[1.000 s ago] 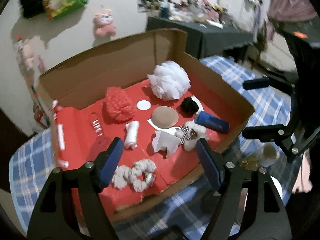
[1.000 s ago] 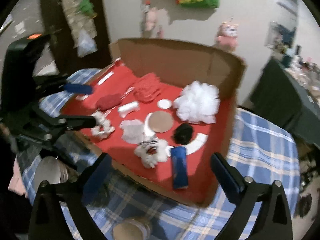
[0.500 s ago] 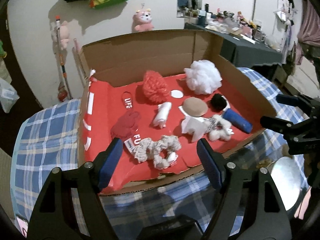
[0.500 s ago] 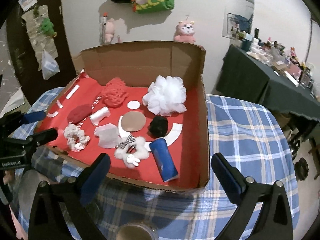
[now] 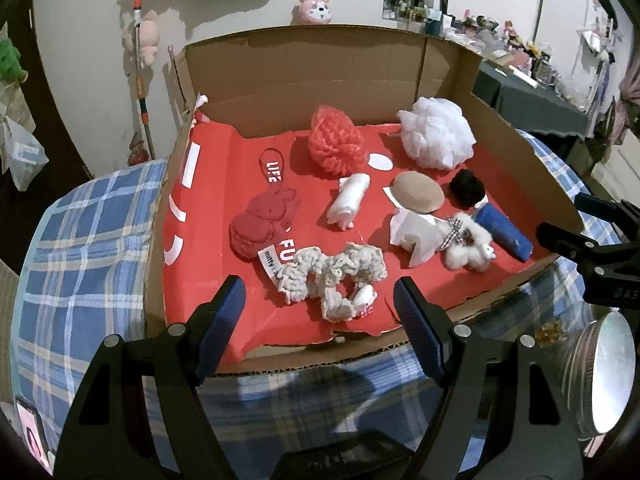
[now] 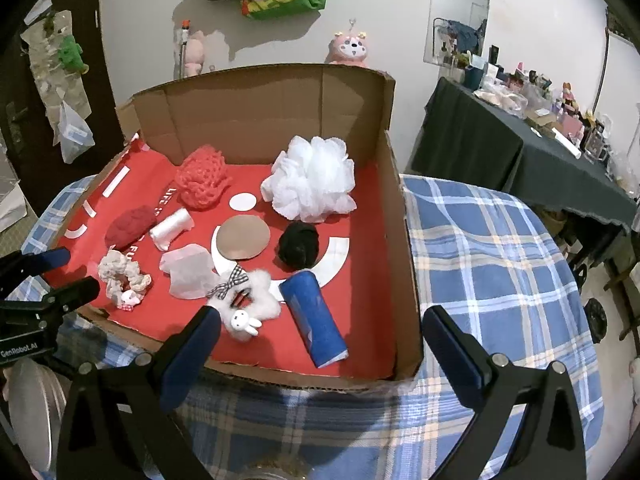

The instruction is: Organize soft objects

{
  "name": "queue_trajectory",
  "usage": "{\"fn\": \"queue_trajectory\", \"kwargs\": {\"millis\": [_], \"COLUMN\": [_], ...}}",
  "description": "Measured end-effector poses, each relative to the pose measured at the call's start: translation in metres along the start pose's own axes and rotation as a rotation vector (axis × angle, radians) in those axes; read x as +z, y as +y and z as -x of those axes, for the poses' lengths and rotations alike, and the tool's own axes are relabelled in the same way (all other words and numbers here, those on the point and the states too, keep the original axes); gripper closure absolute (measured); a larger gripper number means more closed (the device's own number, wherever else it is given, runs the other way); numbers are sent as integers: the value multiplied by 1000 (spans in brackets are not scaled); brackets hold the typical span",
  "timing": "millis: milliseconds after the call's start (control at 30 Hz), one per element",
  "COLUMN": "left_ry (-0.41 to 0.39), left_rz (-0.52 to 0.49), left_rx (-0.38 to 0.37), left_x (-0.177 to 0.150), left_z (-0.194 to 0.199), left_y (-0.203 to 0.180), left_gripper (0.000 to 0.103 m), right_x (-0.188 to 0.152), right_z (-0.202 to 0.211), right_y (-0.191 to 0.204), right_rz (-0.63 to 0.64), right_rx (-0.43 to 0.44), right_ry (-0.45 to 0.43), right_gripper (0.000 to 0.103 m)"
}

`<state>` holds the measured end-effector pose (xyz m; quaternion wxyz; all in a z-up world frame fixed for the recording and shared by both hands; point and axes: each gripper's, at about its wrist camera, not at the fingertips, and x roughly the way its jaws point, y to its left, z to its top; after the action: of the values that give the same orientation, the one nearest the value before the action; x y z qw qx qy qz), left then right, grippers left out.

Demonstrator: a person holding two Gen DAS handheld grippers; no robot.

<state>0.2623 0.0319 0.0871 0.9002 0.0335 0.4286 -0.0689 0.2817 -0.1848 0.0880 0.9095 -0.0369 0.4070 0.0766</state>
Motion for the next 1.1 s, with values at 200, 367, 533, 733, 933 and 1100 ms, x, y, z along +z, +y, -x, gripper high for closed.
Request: {"fn": "queue_trajectory", "kwargs": {"millis": [200,367,533,733,933,1100], "left_ry": [38,69,82,91,116,130], "left_rz": [28,48,79,84,74,82], "left_rx": [6,24,25,29,56,68], "left_x": [1,-1,-2,-2,-2,-1], "left_z": [-4,-7,-8,-8,-14,-16], "left_y": [1,3,7,4,1,2], "left_gripper": [27,27,27,27,27,27], "right_x": [2,2,2,2,2,0], "right_z": [-2,1,2,-4,-14,-20], "right_y": [3,4,9,15,18,18], "right_rz": [4,-15,-12,-13,-15,-15], "right_rx": [-16,-17,-4,4,5,2], "right_ry": [18,26,40,63,97,118], "right_gripper": [0,0,0,0,0,0]}}
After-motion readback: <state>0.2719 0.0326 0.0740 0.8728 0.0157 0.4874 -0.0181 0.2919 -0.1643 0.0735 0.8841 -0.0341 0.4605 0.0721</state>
